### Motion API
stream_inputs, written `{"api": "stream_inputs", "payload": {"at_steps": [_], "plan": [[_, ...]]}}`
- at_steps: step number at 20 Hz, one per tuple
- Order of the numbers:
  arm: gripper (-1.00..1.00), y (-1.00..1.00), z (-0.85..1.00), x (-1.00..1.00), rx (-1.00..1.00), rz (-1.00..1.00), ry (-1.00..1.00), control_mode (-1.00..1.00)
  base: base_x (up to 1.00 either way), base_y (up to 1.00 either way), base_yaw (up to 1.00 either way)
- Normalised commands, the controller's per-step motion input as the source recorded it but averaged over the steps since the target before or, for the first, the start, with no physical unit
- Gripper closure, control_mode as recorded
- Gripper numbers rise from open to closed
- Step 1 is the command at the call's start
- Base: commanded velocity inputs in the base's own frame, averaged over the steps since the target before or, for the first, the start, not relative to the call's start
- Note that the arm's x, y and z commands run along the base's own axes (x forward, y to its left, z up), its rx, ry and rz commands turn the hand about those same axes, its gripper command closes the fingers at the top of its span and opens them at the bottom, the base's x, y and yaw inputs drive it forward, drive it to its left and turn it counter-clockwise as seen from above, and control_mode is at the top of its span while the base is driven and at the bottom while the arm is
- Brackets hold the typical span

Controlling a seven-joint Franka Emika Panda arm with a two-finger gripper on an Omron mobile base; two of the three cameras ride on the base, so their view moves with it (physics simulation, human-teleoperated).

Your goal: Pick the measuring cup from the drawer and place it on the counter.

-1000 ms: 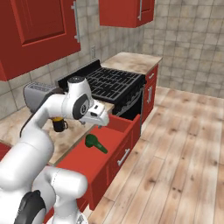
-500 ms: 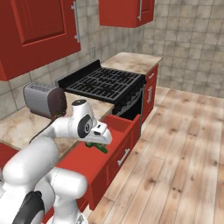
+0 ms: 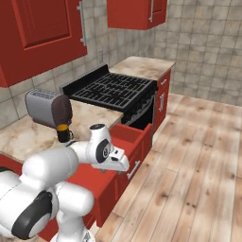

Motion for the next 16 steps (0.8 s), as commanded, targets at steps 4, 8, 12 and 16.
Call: {"api": "stream_inputs", "payload": {"at_steps": [4, 8, 12, 16], "plan": [[-1.00, -0.01, -0.45, 0.01, 0.00, 0.00, 0.11, -1.00, 0.00, 0.00, 0.00], [-1.00, 0.00, -0.29, 0.03, 0.00, 0.00, 0.08, -1.00, 0.00, 0.00, 0.00], [-1.00, 0.00, -0.16, 0.05, 0.02, 0.00, 0.01, -1.00, 0.00, 0.00, 0.00], [-1.00, 0.00, -0.29, 0.18, 0.00, 0.00, 0.01, -1.00, 0.00, 0.00, 0.00]]}}
